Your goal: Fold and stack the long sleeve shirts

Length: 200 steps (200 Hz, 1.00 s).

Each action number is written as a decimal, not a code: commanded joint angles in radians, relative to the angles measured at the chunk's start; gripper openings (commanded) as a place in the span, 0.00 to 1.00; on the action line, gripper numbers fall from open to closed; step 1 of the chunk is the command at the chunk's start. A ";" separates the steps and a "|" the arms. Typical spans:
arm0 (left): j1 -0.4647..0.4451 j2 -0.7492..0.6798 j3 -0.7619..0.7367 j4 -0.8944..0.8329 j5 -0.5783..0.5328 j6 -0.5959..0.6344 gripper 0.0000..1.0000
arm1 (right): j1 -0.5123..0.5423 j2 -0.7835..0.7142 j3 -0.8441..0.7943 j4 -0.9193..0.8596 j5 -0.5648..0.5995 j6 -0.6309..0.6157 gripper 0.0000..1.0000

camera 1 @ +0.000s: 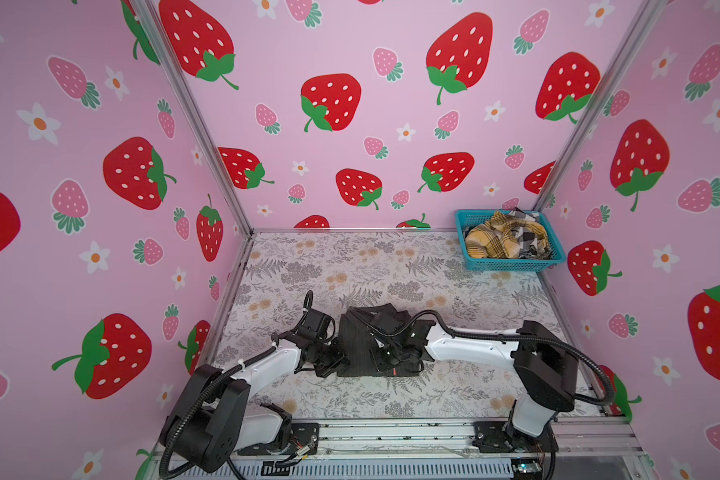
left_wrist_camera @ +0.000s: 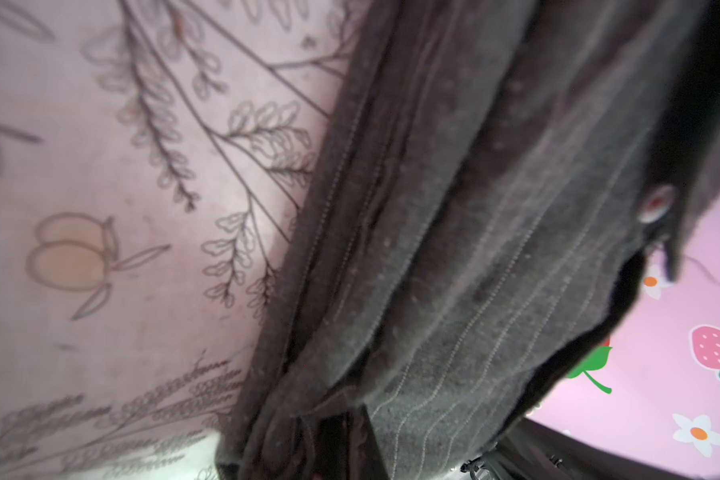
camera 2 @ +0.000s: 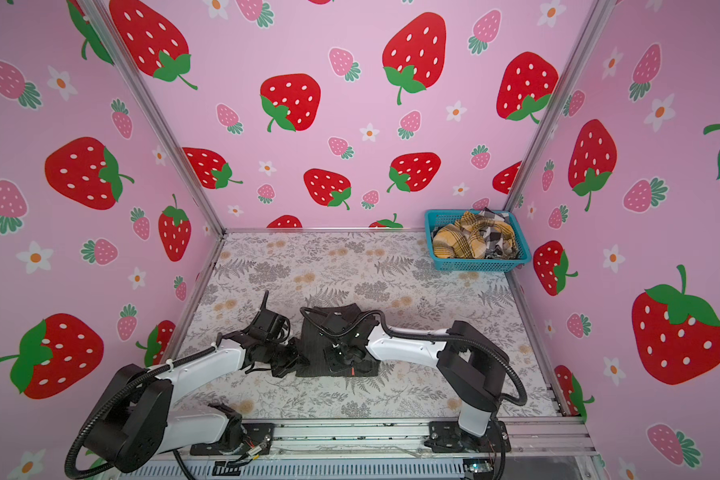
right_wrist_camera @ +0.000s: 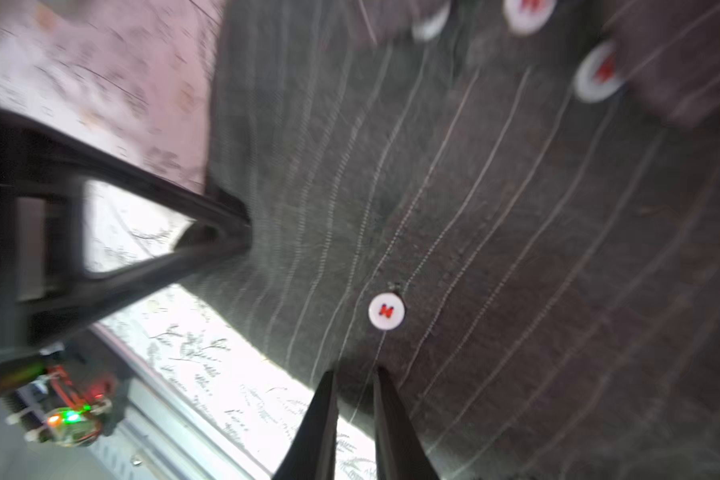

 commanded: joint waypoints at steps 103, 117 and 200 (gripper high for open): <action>0.197 -0.118 0.164 -0.240 -0.099 0.224 0.42 | -0.100 -0.219 -0.085 -0.033 0.088 0.007 0.24; 0.273 -0.074 0.127 -0.182 0.054 0.211 0.42 | -0.142 -0.262 -0.117 -0.039 0.097 0.008 0.26; 0.314 -0.010 0.045 -0.013 0.090 0.137 0.80 | -0.319 -0.255 -0.283 0.067 -0.005 -0.044 0.24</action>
